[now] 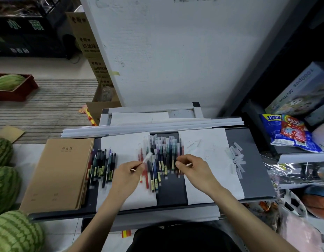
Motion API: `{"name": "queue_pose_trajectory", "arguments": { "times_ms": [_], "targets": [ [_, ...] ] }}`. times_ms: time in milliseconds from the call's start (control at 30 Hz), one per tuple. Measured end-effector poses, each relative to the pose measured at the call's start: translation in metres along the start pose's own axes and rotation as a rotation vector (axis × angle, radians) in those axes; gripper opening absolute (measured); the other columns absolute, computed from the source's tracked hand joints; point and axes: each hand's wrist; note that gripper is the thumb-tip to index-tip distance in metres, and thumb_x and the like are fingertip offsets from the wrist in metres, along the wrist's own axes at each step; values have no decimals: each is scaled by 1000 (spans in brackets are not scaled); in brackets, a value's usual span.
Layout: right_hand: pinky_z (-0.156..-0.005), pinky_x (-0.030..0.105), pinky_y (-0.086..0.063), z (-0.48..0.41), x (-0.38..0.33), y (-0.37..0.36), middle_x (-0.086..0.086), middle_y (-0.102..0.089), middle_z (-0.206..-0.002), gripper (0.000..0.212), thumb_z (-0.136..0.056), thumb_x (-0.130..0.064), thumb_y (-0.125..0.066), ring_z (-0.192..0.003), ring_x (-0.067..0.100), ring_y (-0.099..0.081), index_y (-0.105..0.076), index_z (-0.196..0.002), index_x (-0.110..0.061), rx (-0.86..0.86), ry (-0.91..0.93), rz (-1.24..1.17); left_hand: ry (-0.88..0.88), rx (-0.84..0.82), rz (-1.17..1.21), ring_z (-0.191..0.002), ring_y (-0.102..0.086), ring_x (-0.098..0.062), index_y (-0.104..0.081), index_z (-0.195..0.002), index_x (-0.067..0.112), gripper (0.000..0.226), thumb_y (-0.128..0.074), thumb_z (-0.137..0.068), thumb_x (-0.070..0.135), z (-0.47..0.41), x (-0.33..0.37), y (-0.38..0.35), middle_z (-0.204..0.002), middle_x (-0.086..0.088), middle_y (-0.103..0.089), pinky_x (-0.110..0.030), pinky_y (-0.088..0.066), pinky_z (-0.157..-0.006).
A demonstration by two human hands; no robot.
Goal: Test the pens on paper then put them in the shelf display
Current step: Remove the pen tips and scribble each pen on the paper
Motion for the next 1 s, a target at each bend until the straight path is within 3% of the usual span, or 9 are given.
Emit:
{"name": "queue_pose_trajectory", "arguments": {
  "times_ms": [67, 167, 267, 367, 467, 600, 767, 1000],
  "targets": [
    [-78, 18, -48, -5, 14, 9, -15, -72, -102, 21, -99, -38, -66, -87, 4, -67, -71, -118, -29, 24, -16, 160, 65, 89, -17, -73, -65, 0, -81, -106, 20, 18, -67, -102, 30, -15, -14, 4, -83, 19, -70, -9, -41, -61],
    [-86, 31, -54, -16, 34, 26, -11, -72, -110, 29, -99, -38, -60, -95, 12, -66, -68, -124, -26, 105, -39, 418, 135, 143, -53, -72, -57, 4, -81, -108, 13, 20, -68, -101, 28, -35, -28, 2, -78, 14, -66, -11, -37, -61],
    [-82, 34, -55, -29, 45, 42, -6, -69, -119, 32, -100, -33, -56, -102, 18, -67, -64, -129, -23, 194, -49, 583, 190, 112, -57, -76, -67, -13, -81, -96, 14, 14, -71, -99, 25, -49, -36, -3, -73, 11, -68, -21, -44, -63],
    [-84, 41, -59, -44, 45, 52, 2, -62, -129, 37, -100, -25, -52, -109, 25, -66, -58, -136, -21, 221, -54, 676, 227, 78, -35, -79, -73, -21, -82, -100, 12, 16, -75, -96, 26, -56, -40, -10, -78, 2, -75, -34, -59, -79],
    [-81, 44, -59, -59, 42, 56, 7, -53, -132, 42, -101, -20, -48, -107, 30, -64, -50, -143, -21, 187, -44, 742, 236, 80, -28, -76, -76, -21, -81, -102, 13, 18, -79, -93, 28, -56, -41, -15, -86, -2, -78, -40, -63, -82],
    [-79, 42, -55, -77, 37, 54, 9, -51, -135, 45, -106, -23, -45, -110, 31, -64, -41, -151, -25, 125, -23, 812, 252, 90, 36, -68, -77, -19, -81, -100, 11, 20, -86, -87, 26, -55, -41, -20, -81, -1, -77, -44, -65, -78],
    [-82, 42, -55, -91, 32, 47, 11, -57, -124, 32, -110, -29, -40, -106, 32, -63, -52, -136, -14, 140, -47, 865, 221, 90, -9, -71, -76, -18, -81, -106, 9, 24, -83, -91, 27, -49, -39, -20, -84, -2, -78, -40, -64, -80],
    [-69, 35, -45, -88, 44, 46, 9, -57, -107, 20, -108, -19, -41, -83, 26, -52, -58, -116, -11, 213, -88, 860, 122, 49, -181, -81, -71, -15, -76, -122, 8, 33, -74, -97, 30, -39, -40, -11, -99, -6, -79, -27, -53, -79]
  ]
}}
Point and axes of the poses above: each hand's wrist, its own z-axis away from the middle knuckle, its own y-axis out of the back of the hand, x = y × z
